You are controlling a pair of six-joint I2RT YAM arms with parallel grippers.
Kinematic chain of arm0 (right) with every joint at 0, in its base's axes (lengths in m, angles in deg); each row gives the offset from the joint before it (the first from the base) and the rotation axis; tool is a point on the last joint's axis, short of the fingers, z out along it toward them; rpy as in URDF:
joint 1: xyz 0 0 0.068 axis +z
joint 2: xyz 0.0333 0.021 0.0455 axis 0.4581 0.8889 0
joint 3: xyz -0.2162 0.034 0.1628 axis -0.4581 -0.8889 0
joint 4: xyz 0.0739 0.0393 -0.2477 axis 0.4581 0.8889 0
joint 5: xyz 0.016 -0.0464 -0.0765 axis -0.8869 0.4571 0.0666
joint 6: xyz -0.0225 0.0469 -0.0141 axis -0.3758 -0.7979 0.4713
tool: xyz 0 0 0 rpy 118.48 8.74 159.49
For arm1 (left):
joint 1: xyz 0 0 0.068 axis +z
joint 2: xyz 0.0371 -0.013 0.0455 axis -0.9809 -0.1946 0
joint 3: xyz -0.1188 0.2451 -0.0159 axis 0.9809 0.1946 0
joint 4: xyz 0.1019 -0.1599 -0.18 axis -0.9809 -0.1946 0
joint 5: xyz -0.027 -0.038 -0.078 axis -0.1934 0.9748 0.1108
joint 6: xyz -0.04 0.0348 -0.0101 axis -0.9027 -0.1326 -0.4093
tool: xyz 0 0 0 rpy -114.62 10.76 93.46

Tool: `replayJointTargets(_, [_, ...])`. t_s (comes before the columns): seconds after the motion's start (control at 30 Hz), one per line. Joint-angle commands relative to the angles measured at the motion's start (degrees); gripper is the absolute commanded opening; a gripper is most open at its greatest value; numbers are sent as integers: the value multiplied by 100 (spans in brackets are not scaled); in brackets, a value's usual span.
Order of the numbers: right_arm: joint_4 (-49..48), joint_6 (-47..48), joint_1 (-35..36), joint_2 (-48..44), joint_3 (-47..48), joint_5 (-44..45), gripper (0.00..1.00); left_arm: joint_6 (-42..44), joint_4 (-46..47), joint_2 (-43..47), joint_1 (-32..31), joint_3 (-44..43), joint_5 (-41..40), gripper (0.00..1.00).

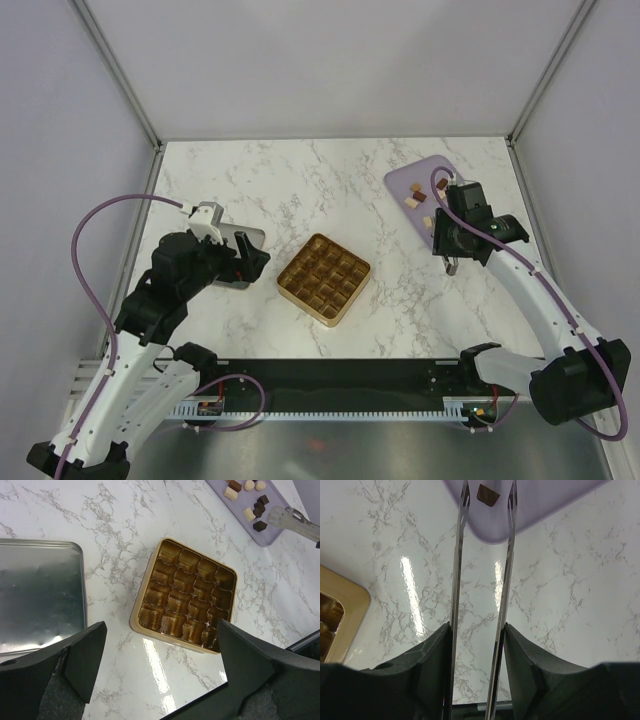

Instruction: Pack the chocolate

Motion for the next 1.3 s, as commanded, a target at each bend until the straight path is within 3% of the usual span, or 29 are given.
replayJointTargets(0.0, [-312,-153,-17,30,-70,-45,52,235,-13,44,-29,51,-18,100])
replayJointTargets(0.37, [-796,-285,-17,214,-597,60,52,235,-13,0,-29,51,-18,100])
replayJointTargets(0.93, [-1130,-338,-61,434,-677,166,50,235,-21,17,-29,51,-44,100])
replayJointTargets(1.27, [-911,-329,-70,303,-405,122,41,235,-22,17,-29,42,-53,100])
